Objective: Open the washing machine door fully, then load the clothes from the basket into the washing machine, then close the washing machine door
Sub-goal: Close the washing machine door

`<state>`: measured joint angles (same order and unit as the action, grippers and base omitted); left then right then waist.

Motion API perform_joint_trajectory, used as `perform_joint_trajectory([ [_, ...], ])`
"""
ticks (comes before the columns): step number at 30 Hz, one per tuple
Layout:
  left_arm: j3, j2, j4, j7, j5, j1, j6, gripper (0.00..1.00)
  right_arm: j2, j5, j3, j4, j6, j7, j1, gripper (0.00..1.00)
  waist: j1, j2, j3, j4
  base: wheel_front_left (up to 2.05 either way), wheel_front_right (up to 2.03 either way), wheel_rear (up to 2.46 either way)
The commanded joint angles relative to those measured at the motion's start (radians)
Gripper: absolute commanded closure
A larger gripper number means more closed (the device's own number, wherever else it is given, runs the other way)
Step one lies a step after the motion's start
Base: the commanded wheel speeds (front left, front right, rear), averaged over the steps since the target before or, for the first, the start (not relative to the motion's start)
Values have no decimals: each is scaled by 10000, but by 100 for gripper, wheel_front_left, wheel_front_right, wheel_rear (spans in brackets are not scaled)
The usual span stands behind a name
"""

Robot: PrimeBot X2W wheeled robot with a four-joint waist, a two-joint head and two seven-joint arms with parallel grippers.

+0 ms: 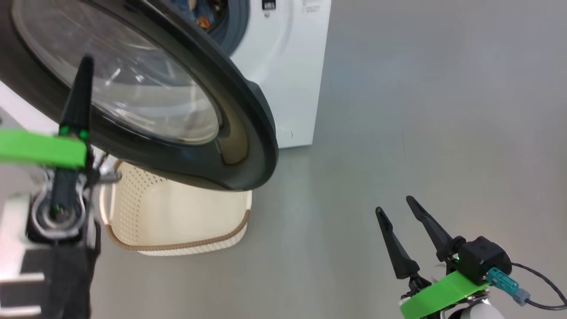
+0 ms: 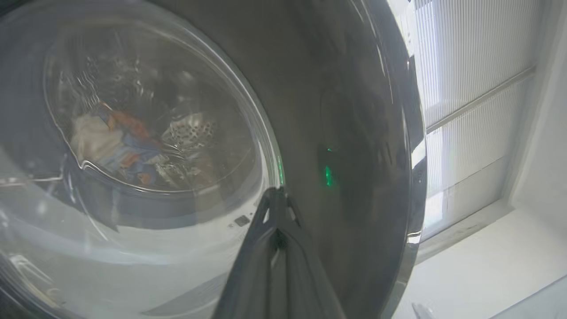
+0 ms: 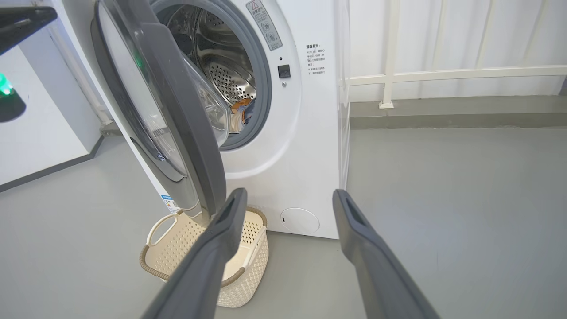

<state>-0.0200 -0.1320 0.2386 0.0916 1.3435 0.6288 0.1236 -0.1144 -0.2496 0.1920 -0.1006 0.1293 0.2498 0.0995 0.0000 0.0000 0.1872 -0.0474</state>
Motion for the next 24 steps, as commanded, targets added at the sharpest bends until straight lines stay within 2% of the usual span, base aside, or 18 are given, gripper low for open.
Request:
perform_joint_trajectory([
  [1, -185, -897, -413, -873, -992, -374, 71, 100, 79, -143, 195, 243, 14, 120, -195, 0, 0, 0, -442, 168, 0, 0, 0],
  [7, -1479, -2212, -320, -3014, -3251, -1499, 71, 100, 164, -149, 157, 390, 14, 120, -634, 0, 0, 0, -1088, 346, 0, 0, 0],
  [8, -1479, -2212, -320, -3014, -3251, -1499, 71, 100, 164, -149, 157, 390, 14, 120, -634, 0, 0, 0, -1088, 346, 0, 0, 0],
  [13, -1450, -2761, -396, -3488, -4982, -2421, -31, 100, 192, -119, 168, 550, 14, 120, -929, 0, 0, 0, -1508, 428, 0, 0, 0],
  [17, -910, -2663, -1118, -3526, -6191, -3361, -353, 100, 199, -120, 166, 643, 14, 120, -1082, 0, 0, 0, -1737, 435, 0, 0, 0],
  [24, 58, -2382, -2337, -3531, -8080, -5042, -577, 100, 236, -303, 363, 763, 14, 120, -1088, 0, 0, 0, -1959, 325, 0, 0, 0],
])
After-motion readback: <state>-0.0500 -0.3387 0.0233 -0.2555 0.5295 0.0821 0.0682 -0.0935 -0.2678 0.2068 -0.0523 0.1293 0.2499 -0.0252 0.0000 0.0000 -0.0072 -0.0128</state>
